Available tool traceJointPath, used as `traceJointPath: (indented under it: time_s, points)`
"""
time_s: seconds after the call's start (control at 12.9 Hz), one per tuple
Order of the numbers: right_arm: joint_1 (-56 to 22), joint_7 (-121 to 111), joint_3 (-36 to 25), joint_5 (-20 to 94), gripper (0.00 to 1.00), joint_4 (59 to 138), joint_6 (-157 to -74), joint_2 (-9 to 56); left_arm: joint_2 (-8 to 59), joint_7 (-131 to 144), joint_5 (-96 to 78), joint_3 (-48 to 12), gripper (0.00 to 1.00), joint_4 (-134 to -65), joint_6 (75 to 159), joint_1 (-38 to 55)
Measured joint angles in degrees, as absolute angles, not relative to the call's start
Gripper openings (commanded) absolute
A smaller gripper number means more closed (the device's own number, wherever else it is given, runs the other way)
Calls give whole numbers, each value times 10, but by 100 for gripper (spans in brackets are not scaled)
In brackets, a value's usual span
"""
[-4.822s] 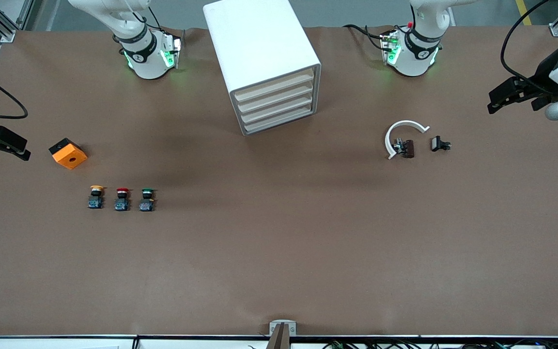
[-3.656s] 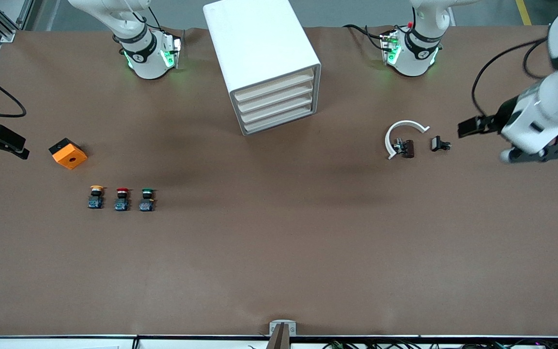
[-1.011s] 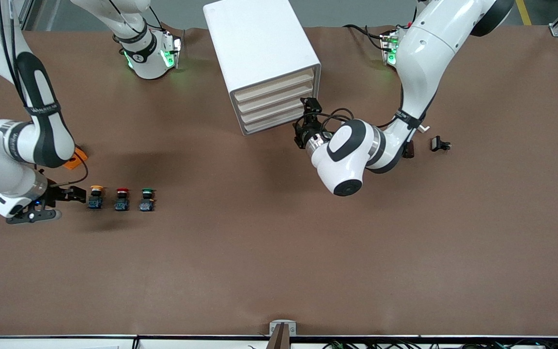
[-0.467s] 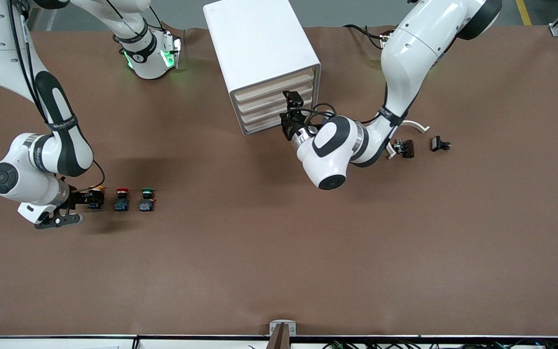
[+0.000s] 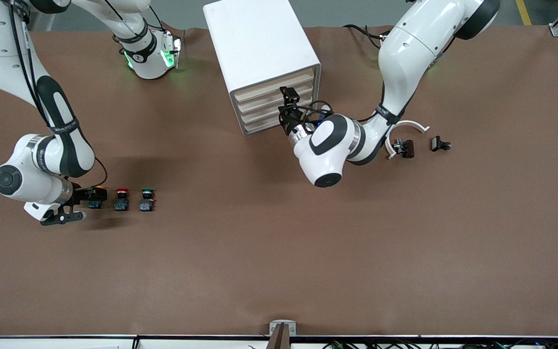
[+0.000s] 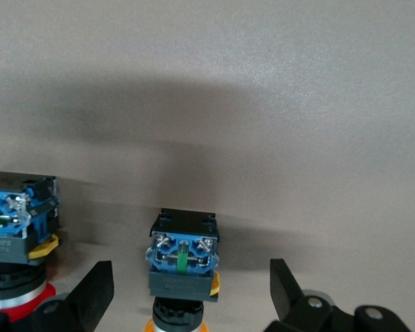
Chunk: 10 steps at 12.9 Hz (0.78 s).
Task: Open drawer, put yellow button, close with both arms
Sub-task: 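Grip the drawer handle with the left gripper while the right gripper grasps the button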
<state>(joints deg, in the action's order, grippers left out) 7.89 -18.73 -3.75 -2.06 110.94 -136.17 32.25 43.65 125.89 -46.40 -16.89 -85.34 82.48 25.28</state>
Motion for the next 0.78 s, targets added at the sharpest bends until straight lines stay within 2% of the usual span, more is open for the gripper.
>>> traceJointPath:
  time_s: [0.16, 0.23, 0.31, 0.39, 0.62, 0.78]
  points:
    - [79, -187, -37, -13, 22, 1111, -1362, 324, 438, 1276, -464, -169, 35, -854, 810, 266]
    - [78, -187, -37, -10, 12, 1111, -1362, 325, 438, 1283, -465, -169, 18, -853, 806, 273]
    - [78, -187, -37, -7, 6, 1111, -1362, 326, 438, 1286, -466, -169, 6, -854, 805, 278]
    - [78, -187, -37, -6, 4, 1110, -1362, 326, 439, 1287, -469, -169, 0, -854, 805, 280]
    - [77, -187, -36, -4, 5, 1097, -1351, 325, 441, 1299, -483, -169, 0, -853, 789, 277]
    - [74, -186, -35, -4, 5, 1064, -1278, 313, 441, 1304, -484, -165, 0, -853, 788, 271]
